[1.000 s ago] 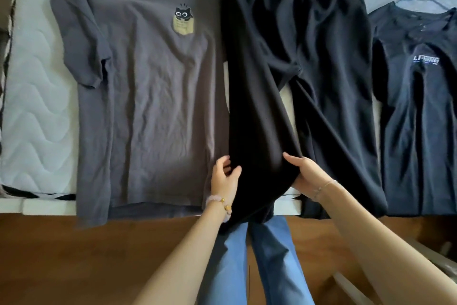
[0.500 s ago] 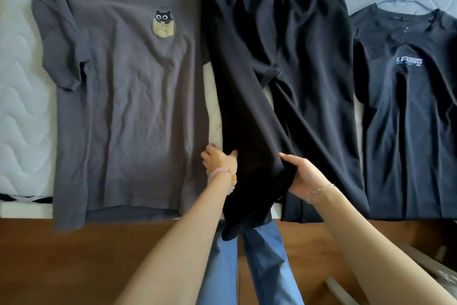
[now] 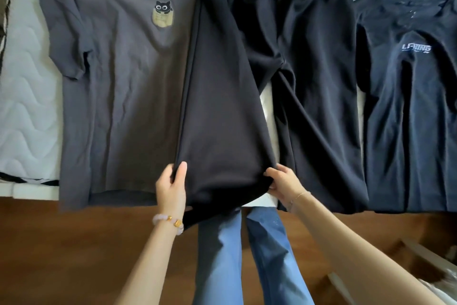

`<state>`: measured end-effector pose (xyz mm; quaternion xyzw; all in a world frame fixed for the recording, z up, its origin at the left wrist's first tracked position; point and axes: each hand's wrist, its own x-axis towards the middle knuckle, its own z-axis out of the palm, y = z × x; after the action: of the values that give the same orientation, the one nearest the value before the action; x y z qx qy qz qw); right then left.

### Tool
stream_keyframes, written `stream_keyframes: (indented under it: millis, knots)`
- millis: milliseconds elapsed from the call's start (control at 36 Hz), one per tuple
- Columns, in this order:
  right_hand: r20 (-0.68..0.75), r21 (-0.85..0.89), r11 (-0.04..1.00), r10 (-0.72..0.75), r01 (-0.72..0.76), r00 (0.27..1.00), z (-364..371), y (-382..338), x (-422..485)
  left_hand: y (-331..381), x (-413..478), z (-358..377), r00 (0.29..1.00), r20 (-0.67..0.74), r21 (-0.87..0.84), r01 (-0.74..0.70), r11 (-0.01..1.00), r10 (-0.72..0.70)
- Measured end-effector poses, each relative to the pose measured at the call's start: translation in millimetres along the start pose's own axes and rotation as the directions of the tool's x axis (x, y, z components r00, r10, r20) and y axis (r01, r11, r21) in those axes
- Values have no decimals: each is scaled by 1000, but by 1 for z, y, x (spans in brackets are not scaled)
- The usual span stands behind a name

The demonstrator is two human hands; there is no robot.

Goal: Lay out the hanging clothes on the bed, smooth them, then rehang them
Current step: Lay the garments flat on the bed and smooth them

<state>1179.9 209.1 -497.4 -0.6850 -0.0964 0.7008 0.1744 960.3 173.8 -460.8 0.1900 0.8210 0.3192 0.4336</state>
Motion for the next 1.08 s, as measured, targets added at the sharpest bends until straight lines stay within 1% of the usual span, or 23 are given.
stream_keyframes:
  millis: [56,111,167,222,250,278,306,361,417,444,472,528,556,611,667,694,750,806,889,944,972,1028,1083]
  knots:
    - [57,0,994,112,-112,992,8,15,2,-9,5,-11,993,110,-6,38,999,-37]
    - [102,-69,985,163,-156,981,13,29,3,-11,5,-17,951,261,58,157,986,-167]
    - [108,-190,971,166,-144,980,21,43,1,-20,3,-23,879,352,215,258,942,-321]
    - [49,-347,935,102,-79,994,29,51,-5,-34,3,-30,832,358,437,252,863,-424]
    - [3,-410,911,47,-42,999,31,52,-7,-37,3,-34,833,364,488,210,847,-416]
    - [-52,-453,891,-5,-19,999,31,51,-10,-40,3,-37,850,364,486,174,857,-380]
    - [-109,-485,875,-67,6,992,30,49,-11,-40,2,-41,872,360,454,147,879,-332]
    - [-214,-529,845,-215,72,953,21,46,-9,-35,-4,-48,905,343,348,128,929,-253]
    - [-262,-581,807,-310,107,914,13,44,-9,-31,-9,-54,928,318,269,109,957,-195]
    - [-270,-545,830,-305,116,913,8,44,-9,-33,-9,-56,939,295,247,103,964,-176]
    - [-261,-446,887,-256,119,931,4,43,-11,-34,-10,-58,947,273,226,109,968,-170]
    - [-170,-207,975,-118,82,978,-2,44,-16,-35,-11,-61,946,278,182,121,976,-169]
    - [-109,-163,985,-71,53,991,-3,43,-18,-38,-11,-61,936,306,155,133,979,-175]
    - [-23,-136,990,19,-22,1000,-4,48,-19,-44,-12,-59,900,373,132,189,973,-225]
    - [43,-59,993,106,-104,993,-2,58,-17,-60,-12,-58,856,410,163,269,949,-313]
    - [72,-33,992,124,-122,990,0,62,-17,-70,-10,-58,843,398,232,289,929,-362]
    - [83,-74,992,111,-105,990,3,73,-15,-93,-5,-57,835,359,388,271,881,-416]
    - [9,-152,986,69,-67,998,4,80,-15,-106,-1,-54,863,320,460,220,860,-392]
    - [-90,-259,966,-36,11,995,-1,84,-17,-107,-3,-52,913,240,497,177,849,-330]
    - [-165,-370,928,-120,51,979,-11,88,-16,-110,-5,-54,928,208,596,130,792,-309]
    - [-202,-440,897,-151,48,968,-13,87,-18,-111,-5,-56,929,203,661,102,744,-308]
    - [-274,-542,840,-166,-10,947,-17,84,-23,-114,-7,-62,936,173,746,78,662,-305]
    - [-280,-587,810,-183,-17,942,-17,78,-28,-116,-9,-67,955,124,767,81,637,-270]
